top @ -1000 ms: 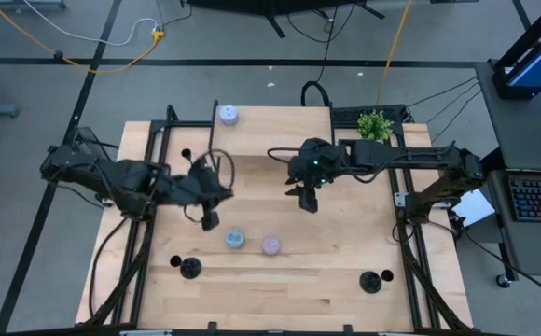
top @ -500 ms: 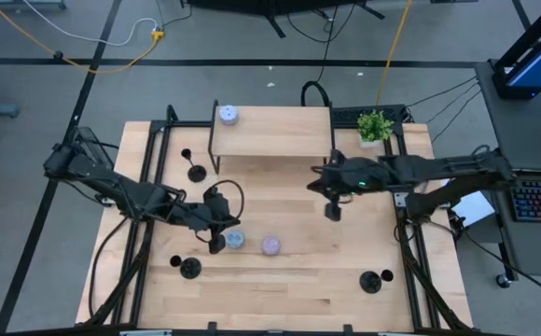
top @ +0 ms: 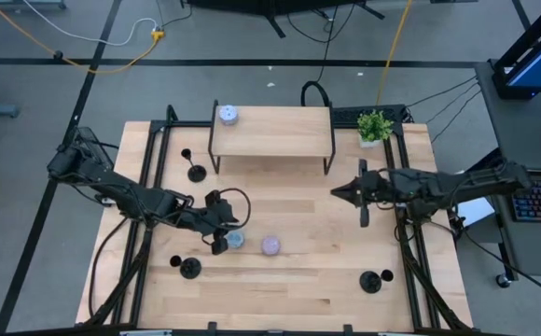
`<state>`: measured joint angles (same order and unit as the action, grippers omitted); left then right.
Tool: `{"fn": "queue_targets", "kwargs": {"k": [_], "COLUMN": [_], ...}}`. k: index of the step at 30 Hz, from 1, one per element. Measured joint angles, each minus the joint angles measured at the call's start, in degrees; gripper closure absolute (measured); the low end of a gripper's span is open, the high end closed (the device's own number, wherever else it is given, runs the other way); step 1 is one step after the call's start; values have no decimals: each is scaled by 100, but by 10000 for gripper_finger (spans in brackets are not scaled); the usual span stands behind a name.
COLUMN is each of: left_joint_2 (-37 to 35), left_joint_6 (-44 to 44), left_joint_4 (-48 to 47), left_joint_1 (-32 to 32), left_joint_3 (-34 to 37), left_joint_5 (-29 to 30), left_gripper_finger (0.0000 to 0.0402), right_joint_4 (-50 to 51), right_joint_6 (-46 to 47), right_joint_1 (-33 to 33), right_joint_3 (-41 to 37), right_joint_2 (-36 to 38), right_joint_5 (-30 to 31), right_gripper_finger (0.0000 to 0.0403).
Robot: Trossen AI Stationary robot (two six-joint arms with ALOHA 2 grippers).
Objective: Pick & Place candle stick holders
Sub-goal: Put the blue scented candle on the shelf
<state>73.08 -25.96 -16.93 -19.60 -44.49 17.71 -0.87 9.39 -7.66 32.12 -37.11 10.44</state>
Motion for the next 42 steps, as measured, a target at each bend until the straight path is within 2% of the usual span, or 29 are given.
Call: {"fn": "queue_targets", "kwargs": {"k": [8,13,17,21,25,29,34,42], "left_joint_2": [4,4,4,131,483,1000,1513,1978], "left_joint_6": [-478,-623,-568,-489,-308,-282,-270,-217], "left_joint_4": [-243,-251,-262,-267,-693,-1862,-2654,-2623], "left_joint_1": [3,3,3,7,21,84,232,468], "left_joint_3": [0,0,-26,-210,-588,-1140,-1732,-1867], "left_joint_5": [-195,-469,-567,-572,-585,-620,-950,-1475], "left_gripper_finger": [193,121,86,68,64,64,64,64], "right_joint_4": [-617,-824,-823,-819,-812,-812,-811,-810], "right_joint_6": [-270,-303,-304,-304,-303,-304,-304,-304], "right_joint_1": [4,4,7,7,7,7,7,7], "right_joint_3": [-763,-820,-820,-820,-820,-820,-820,-820], "right_joint_2": [633,736,755,755,755,755,754,755], "right_joint_5": [2,2,2,2,1,0,0,0], "right_gripper_finger": [402,402,403,403,403,403,402,399]}}
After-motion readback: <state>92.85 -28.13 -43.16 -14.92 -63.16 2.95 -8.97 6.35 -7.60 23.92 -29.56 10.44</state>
